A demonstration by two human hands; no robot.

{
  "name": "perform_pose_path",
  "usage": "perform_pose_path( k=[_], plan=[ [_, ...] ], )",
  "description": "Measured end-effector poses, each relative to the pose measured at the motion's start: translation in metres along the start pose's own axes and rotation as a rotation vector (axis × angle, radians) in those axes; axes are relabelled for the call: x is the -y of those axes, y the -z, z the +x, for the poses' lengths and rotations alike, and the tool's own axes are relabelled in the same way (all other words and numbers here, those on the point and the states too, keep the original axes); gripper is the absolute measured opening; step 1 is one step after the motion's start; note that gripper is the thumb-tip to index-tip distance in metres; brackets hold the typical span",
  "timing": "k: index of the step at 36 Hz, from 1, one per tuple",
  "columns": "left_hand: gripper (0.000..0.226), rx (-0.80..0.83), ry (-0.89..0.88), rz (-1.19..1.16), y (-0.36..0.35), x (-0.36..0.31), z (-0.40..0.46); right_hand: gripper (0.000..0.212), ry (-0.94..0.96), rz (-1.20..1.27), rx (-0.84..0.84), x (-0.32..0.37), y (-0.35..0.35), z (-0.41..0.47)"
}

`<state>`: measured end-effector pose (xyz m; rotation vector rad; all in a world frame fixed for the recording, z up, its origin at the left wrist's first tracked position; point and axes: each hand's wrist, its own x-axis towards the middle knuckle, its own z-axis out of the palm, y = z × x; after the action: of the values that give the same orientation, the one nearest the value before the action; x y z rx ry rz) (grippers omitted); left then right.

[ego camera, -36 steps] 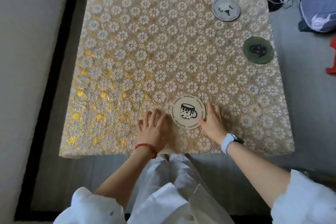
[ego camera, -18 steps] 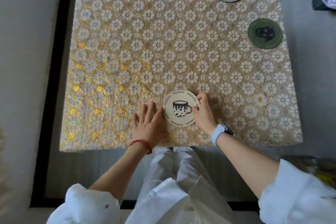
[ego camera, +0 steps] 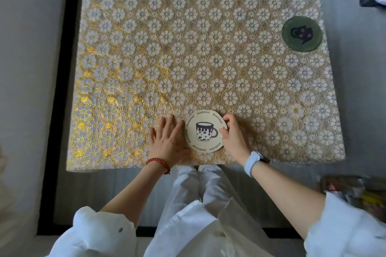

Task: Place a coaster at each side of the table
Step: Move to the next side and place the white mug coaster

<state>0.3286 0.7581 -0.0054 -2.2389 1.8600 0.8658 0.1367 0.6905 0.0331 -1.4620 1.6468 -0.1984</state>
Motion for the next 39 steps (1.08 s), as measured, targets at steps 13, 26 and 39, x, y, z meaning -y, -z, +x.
perform_pose_path(
  k=[13,26,39],
  plan=[
    [0.093,-0.017,0.008,-0.004,-0.004,0.0,0.002,0.037,0.129,-0.196,-0.068,-0.008,-0.001,0.0],
    [0.096,-0.016,0.037,-0.028,0.005,-0.012,-0.002,0.082,0.29,-0.631,0.069,-0.036,0.006,-0.005],
    [0.095,-0.035,0.059,-0.054,0.003,-0.014,-0.004,0.082,0.336,-0.684,0.09,-0.039,0.009,-0.002]
  ],
)
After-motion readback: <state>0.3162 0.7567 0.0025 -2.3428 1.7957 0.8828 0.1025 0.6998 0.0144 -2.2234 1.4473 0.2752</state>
